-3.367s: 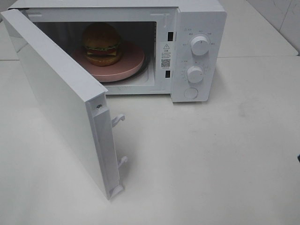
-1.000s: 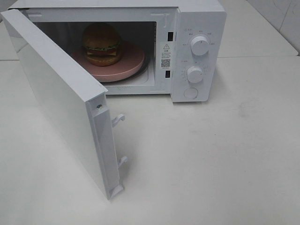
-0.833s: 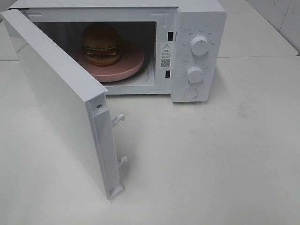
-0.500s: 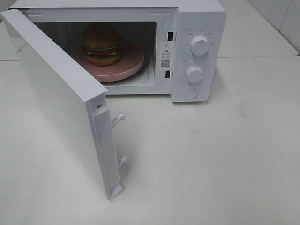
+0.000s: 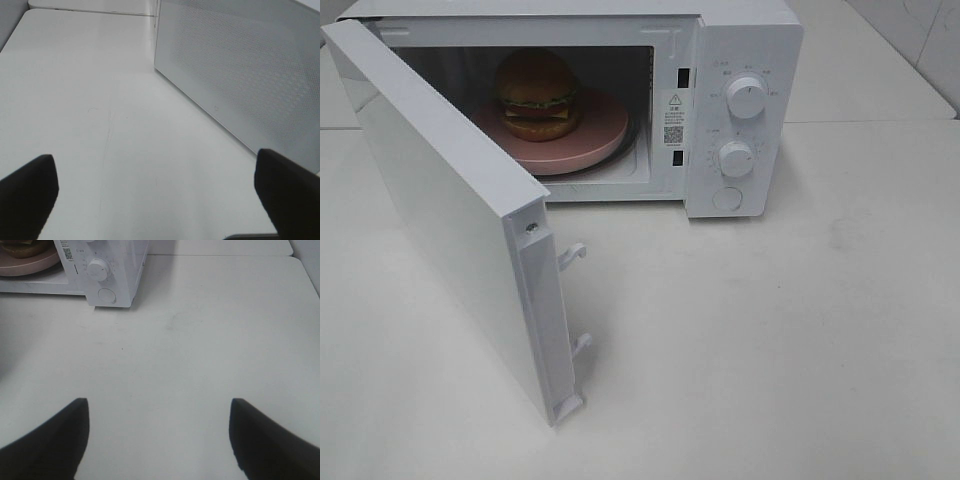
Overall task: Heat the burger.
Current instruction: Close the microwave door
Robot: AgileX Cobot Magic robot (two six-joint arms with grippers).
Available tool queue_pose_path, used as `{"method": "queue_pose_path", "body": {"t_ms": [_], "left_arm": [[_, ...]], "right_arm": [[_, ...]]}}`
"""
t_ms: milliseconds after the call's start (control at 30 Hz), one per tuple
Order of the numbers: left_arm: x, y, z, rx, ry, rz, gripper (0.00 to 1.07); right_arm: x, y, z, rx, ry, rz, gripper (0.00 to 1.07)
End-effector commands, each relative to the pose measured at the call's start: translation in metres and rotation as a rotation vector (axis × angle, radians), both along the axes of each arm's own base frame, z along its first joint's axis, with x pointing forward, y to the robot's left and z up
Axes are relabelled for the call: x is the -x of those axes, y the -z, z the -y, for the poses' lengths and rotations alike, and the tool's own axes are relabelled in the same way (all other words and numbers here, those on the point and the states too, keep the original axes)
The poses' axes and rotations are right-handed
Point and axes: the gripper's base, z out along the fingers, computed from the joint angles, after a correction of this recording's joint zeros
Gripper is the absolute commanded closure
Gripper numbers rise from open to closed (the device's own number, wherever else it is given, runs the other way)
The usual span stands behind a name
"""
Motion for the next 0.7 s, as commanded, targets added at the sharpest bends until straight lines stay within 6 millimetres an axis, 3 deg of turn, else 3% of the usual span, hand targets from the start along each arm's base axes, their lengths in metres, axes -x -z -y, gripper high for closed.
{"method": "queue_pose_path", "body": {"t_ms": [33, 167, 267, 333, 367, 433, 533, 600, 633, 700], "left_arm": [[-0.003, -0.01, 0.001, 0.017, 0.006, 0.034, 0.11], [-0.013, -0.015, 0.001, 0.015, 0.0, 0.033, 0.14], [-0.024, -0.019, 0.0, 0.016, -0.004, 0.03, 0.22], [-0.036, -0.022, 0.0, 0.011, -0.013, 0.028, 0.35], [-0.036, -0.022, 0.0, 0.011, -0.013, 0.028, 0.35], [-0.051, -0.025, -0.001, -0.001, -0.024, 0.024, 0.56], [-0.055, -0.026, -0.001, 0.0, -0.025, 0.025, 0.6], [-0.067, -0.027, -0.002, 0.0, -0.029, 0.022, 0.79], [-0.067, -0.027, -0.002, 0.0, -0.029, 0.022, 0.79], [-0.084, -0.028, -0.002, 0.0, -0.036, 0.062, 1.07]], "right_arm": [[0.004, 0.0, 0.0, 0.0, 0.004, 0.029, 0.32], [0.004, 0.0, 0.0, 0.0, 0.004, 0.029, 0.32], [0.004, 0.0, 0.0, 0.0, 0.004, 0.029, 0.32], [0.004, 0.0, 0.0, 0.0, 0.004, 0.029, 0.32], [0.004, 0.0, 0.0, 0.0, 0.004, 0.029, 0.32], [0.004, 0.0, 0.0, 0.0, 0.004, 0.029, 0.32], [0.004, 0.0, 0.0, 0.0, 0.004, 0.029, 0.32], [0.004, 0.0, 0.0, 0.0, 0.004, 0.029, 0.32], [0.004, 0.0, 0.0, 0.0, 0.004, 0.029, 0.32], [0.004, 0.0, 0.0, 0.0, 0.004, 0.029, 0.32]]}}
